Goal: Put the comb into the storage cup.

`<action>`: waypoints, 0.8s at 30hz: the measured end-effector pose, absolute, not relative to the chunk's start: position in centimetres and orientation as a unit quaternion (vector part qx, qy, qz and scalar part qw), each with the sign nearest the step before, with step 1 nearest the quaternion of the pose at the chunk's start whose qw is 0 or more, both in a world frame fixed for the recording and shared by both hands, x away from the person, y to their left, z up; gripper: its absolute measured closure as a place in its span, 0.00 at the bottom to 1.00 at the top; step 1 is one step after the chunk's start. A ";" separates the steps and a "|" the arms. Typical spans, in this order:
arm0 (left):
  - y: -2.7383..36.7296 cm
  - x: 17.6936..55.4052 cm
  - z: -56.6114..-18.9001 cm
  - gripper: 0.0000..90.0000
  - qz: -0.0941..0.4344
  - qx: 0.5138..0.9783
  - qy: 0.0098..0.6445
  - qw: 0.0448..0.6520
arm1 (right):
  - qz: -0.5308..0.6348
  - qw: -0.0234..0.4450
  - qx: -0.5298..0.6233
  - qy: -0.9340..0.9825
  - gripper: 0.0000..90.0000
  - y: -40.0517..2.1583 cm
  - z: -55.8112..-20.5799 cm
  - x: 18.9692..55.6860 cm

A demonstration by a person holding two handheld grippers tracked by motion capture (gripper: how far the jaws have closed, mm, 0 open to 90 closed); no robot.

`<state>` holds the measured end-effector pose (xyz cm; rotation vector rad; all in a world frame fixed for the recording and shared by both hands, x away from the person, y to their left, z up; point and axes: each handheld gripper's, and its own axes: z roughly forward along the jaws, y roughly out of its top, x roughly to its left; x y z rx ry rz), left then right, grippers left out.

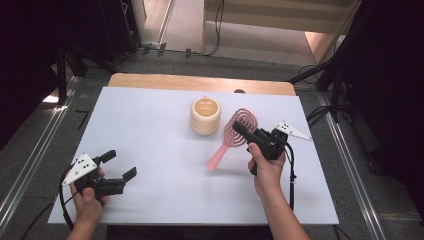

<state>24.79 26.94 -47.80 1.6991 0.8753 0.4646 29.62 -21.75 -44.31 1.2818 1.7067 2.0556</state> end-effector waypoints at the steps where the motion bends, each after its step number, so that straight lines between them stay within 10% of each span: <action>1: 27.0 24.8 -47.8 0.03 0.197 0.719 0.371 0.554 | 0.693 0.089 0.428 0.574 0.69 -21.8 -44.2 29.6; 24: 26.3 24.4 -48.2 0.03 0.214 0.732 0.360 0.538 | 0.704 0.108 0.407 0.572 0.69 -22.5 -42.8 30.5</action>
